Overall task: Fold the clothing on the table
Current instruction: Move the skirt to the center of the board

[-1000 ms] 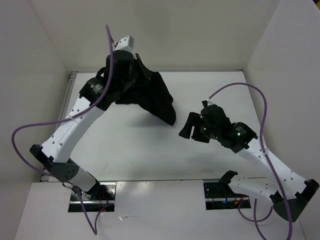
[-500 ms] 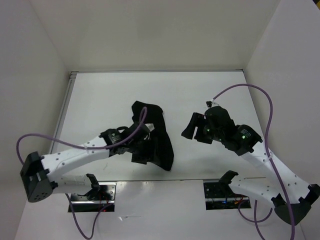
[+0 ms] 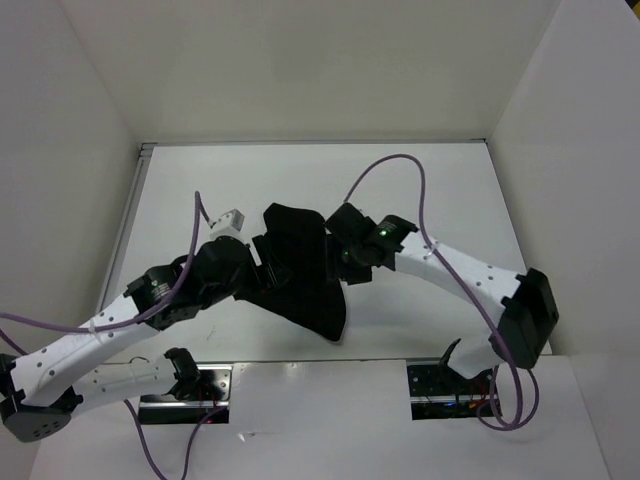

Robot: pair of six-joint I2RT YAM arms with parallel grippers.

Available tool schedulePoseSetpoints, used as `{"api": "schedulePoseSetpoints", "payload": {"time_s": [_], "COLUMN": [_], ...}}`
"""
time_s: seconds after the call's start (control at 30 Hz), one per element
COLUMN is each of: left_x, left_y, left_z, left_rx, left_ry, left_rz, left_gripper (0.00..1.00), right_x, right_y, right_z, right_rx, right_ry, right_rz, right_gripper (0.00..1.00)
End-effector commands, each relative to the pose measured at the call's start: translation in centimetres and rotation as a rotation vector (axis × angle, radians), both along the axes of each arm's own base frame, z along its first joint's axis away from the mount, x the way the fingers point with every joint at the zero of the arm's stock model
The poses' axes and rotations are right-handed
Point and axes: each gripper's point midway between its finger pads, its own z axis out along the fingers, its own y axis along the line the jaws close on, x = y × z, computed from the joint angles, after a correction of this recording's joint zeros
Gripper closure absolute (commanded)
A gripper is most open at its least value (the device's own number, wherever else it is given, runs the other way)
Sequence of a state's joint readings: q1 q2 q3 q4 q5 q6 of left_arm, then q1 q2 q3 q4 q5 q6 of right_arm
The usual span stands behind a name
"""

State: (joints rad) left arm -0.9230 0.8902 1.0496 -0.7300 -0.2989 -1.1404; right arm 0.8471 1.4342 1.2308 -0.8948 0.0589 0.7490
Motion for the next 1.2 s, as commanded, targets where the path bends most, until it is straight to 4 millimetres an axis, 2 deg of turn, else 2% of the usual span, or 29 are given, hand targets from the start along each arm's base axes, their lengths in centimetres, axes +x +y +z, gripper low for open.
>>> {"api": "schedulePoseSetpoints", "payload": {"time_s": [0.0, 0.03, 0.17, 0.23, 0.3, 0.33, 0.43, 0.6, 0.77, 0.97, 1.1, 1.17], "left_x": [0.5, 0.5, -0.1, -0.3, -0.5, -0.6, -0.6, -0.7, -1.1, -1.2, -1.2, -1.2], "left_y": [2.3, 2.6, 3.2, 3.1, 3.0, 2.8, 2.6, 2.8, 3.8, 3.6, 3.1, 3.1], "left_z": [-0.3, 0.0, -0.3, -0.8, -1.2, -1.4, -1.3, -0.6, -0.1, -0.5, -0.7, -0.7], "left_rx": [-0.007, -0.017, -0.045, -0.046, -0.042, -0.038, -0.042, -0.055, -0.070, -0.048, -0.055, -0.054], "left_ry": [-0.009, -0.016, -0.011, 0.006, 0.016, 0.027, 0.022, -0.007, -0.031, -0.029, -0.021, -0.021], "left_rz": [0.116, 0.125, 0.124, 0.120, 0.111, 0.103, 0.090, 0.078, 0.093, 0.074, 0.059, 0.059], "left_gripper": [0.23, 0.23, 0.23, 0.23, 0.23, 0.23, 0.23, 0.23, 0.23, 0.23, 0.23, 0.23], "right_x": [1.6, 1.6, 3.0, 3.5, 4.1, 4.6, 5.4, 5.4, 5.9, 6.4, 6.1, 6.2], "right_y": [2.6, 3.1, 5.2, 5.9, 7.2, 8.3, 9.5, 9.7, 9.1, 8.2, 7.8, 7.9], "right_z": [1.0, -0.2, -1.7, -3.5, -3.7, -4.3, -5.2, -8.1, -8.3, -8.0, -10.1, -10.6], "right_rx": [0.020, 0.003, 0.032, 0.005, 0.031, 0.043, 0.046, -0.032, -0.064, -0.114, -0.148, -0.148], "right_ry": [-0.057, -0.035, -0.018, 0.010, 0.028, 0.046, 0.069, 0.146, 0.125, 0.106, 0.126, 0.126], "right_rz": [0.007, 0.004, -0.054, -0.066, -0.092, -0.093, -0.135, -0.183, -0.224, -0.263, -0.263, -0.263], "right_gripper": [0.42, 0.43, 0.48, 0.53, 0.58, 0.58, 0.58, 0.53, 0.50, 0.48, 0.48, 0.48]}}
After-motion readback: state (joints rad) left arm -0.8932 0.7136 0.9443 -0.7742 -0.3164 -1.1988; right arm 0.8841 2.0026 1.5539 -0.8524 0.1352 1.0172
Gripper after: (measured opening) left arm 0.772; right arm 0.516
